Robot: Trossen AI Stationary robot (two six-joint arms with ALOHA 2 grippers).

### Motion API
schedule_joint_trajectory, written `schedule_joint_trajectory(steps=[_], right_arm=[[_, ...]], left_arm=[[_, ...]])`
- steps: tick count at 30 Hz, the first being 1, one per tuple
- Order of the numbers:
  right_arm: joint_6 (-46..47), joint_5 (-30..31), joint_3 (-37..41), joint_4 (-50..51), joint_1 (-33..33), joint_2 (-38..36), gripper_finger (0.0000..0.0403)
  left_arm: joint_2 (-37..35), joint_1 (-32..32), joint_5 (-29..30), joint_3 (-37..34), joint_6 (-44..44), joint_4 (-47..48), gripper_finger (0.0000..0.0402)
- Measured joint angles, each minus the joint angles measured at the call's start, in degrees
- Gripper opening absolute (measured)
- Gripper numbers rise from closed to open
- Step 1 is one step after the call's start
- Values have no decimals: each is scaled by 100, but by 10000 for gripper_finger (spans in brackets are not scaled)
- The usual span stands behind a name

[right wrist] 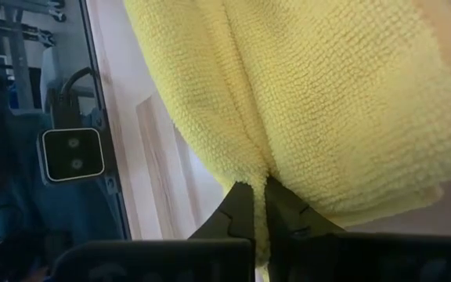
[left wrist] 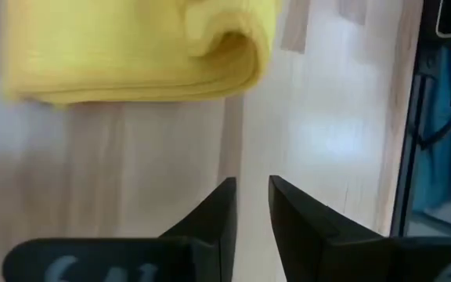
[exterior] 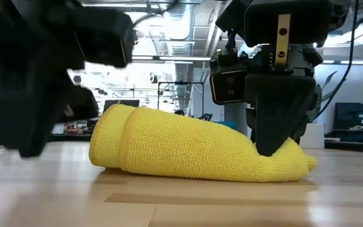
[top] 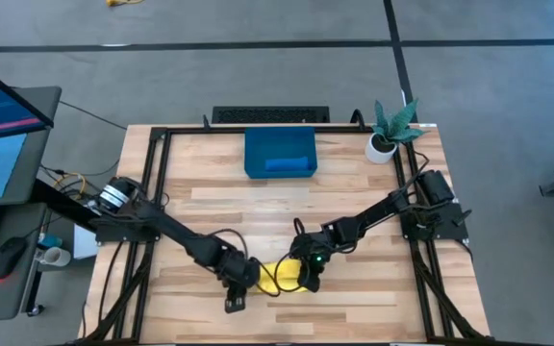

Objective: Roll microfiber towels into tight, uniform cylinder then place into a basket
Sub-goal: Roll the yellow towel

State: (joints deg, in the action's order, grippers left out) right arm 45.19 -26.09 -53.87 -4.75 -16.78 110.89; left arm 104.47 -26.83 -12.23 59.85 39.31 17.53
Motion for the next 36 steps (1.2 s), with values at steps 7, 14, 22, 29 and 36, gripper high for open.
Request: schedule_joint_trajectory(steps=[7,14,22,29,36], right_arm=[[-2,18,0,-9,0,4,26],[-13,45,0,-41,0,7,18],[-13,66,-4,-67,2,11,21],[-13,64,-4,-61,4,11,26],[-11,75,-2,-121,4,13,18]], left_arm=[[-501,-353,1148,5,-249,-244,63],[-448,-441,1961,9,-1538,-1227,63],[-21,-252,1909,11,-2095,-1868,63],[140,-30,1869,-3,-2062,-1742,63],[417,78,1715,5,-1494,-1406,63]])
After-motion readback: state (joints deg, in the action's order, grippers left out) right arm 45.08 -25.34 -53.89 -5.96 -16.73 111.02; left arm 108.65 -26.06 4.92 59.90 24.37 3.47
